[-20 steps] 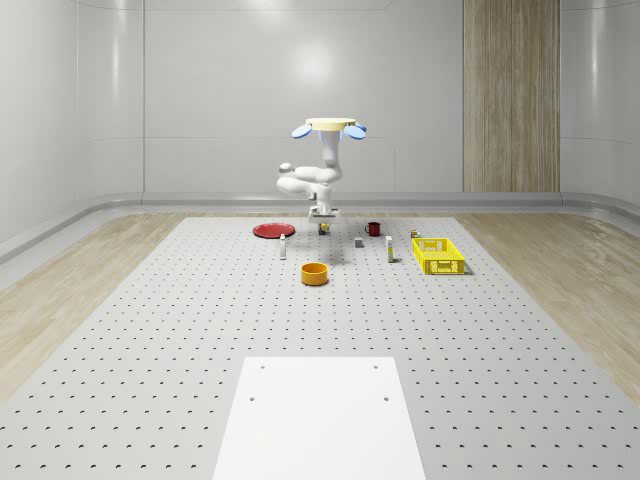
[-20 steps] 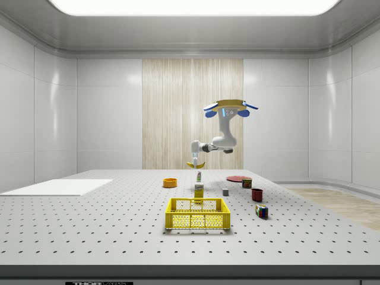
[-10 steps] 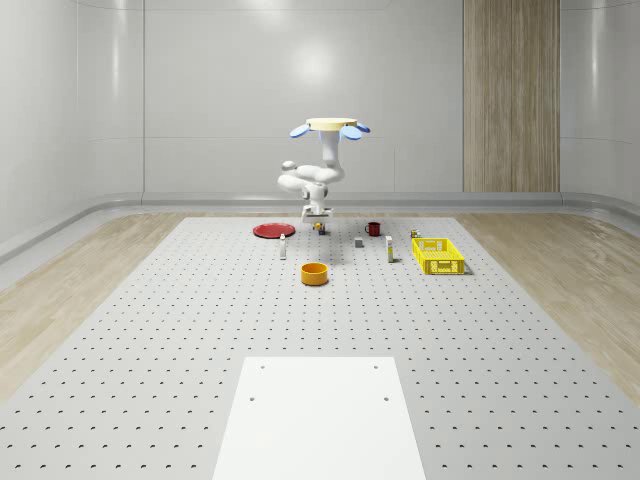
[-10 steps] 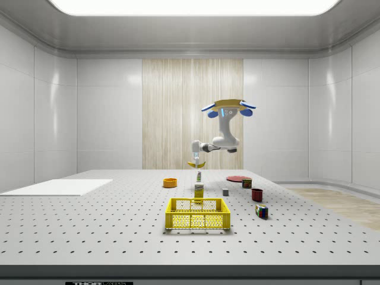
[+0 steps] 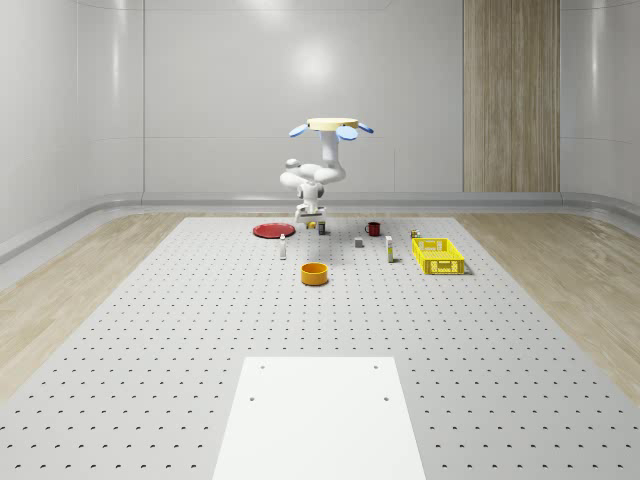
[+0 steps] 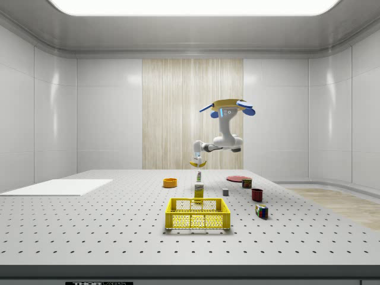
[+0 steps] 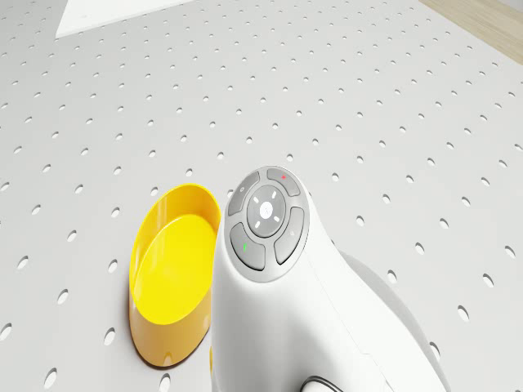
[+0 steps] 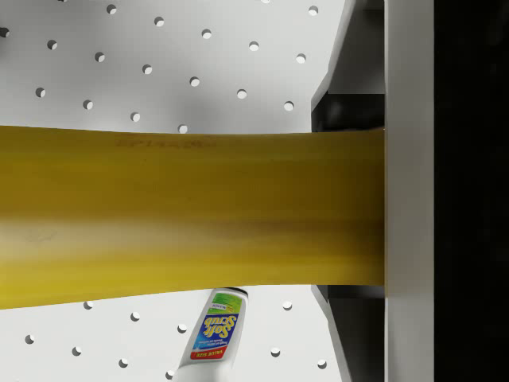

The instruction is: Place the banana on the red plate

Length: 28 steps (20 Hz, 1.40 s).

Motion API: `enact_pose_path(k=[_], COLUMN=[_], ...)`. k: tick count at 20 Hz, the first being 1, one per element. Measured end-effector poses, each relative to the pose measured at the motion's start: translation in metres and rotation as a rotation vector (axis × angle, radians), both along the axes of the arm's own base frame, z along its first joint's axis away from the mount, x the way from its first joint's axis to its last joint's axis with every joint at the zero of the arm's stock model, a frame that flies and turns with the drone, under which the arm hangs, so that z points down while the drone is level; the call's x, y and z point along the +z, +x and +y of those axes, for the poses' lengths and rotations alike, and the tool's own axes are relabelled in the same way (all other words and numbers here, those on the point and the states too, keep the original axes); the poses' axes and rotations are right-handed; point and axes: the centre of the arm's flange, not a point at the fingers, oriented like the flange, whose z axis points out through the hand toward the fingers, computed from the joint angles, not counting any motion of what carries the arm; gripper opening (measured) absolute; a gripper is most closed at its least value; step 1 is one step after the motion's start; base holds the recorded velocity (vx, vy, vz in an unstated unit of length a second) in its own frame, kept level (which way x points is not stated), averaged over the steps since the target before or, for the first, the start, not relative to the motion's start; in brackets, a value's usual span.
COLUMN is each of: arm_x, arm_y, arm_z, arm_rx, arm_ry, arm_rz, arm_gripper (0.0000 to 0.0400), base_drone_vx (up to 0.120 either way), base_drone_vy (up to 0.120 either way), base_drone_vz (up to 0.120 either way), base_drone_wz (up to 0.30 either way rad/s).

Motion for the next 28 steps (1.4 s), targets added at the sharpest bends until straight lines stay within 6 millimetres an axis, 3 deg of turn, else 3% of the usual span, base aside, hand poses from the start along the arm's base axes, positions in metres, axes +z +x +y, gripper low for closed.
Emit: enact_pose_path(k=[28], arm_x=[-0.0002], arm_y=[0.0001], arm_z=[-0.0001], arm_rx=[-0.839], arm_ry=[-0.003], arm_rz=[-0.001], arm_gripper=[0.0193], base_drone_vx=[0.0], base_drone_vy=[0.0], base_drone_vz=[0.0], base_drone_wz=[-0.3])
